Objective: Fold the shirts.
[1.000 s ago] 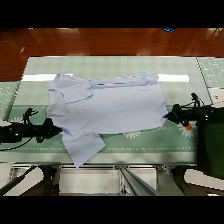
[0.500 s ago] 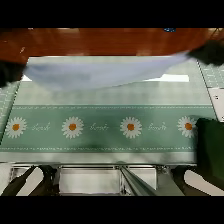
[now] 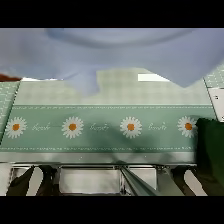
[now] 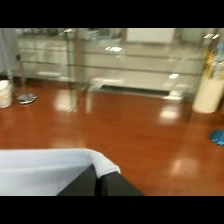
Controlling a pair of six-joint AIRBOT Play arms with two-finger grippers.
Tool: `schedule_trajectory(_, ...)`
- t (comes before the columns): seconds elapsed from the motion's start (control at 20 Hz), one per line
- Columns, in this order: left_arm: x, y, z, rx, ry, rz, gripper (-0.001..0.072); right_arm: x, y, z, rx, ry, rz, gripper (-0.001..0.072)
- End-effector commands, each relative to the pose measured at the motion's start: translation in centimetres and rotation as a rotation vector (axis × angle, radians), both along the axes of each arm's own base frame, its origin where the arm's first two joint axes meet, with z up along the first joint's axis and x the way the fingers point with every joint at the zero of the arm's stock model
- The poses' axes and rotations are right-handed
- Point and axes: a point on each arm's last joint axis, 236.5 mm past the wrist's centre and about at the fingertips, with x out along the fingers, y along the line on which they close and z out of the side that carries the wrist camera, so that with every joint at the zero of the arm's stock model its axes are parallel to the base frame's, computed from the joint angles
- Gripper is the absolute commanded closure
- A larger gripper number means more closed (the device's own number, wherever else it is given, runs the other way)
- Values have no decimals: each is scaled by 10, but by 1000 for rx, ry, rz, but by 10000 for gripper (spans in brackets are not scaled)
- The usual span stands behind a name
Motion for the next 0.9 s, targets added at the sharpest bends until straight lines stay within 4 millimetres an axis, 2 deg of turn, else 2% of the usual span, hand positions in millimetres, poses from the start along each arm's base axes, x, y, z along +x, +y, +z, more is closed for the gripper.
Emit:
schedule_trajectory(0.0, -70, 4, 18, 119, -88, 218, 692, -66, -4, 3, -57, -22, -115, 679)
schedule_trajectory(0.1, -93, 6, 15, 132, -92, 229, 692, -86, -2, -6, -67, 3, -131, 679)
schedule_trajectory(0.2, -106, 20, 4, 112, -51, 263, 692, -94, -6, -17, -58, 39, -160, 679)
schedule_trajectory(0.35, -100, 41, -24, 70, 80, 300, 692, -82, -12, -51, -24, 164, -165, 679)
schedule_trajectory(0.45, -75, 41, -60, 53, 226, 263, 692, -60, -11, -84, 13, 270, -124, 679)
schedule_trajectory(0.5, -56, 40, -84, 45, 316, 236, 692, -48, -10, -103, 33, 328, -104, 679)
schedule_trajectory(0.6, -15, 31, -139, 5, 490, 150, 692, -20, -13, -149, 73, 456, -70, 679)
schedule_trajectory(0.75, 48, 15, -229, -78, 729, 12, 692, 32, -23, -221, 137, 605, -37, 679)
schedule_trajectory(0.85, 93, 16, -288, -157, 846, -20, 692, 69, -32, -272, 183, 704, -24, 679)
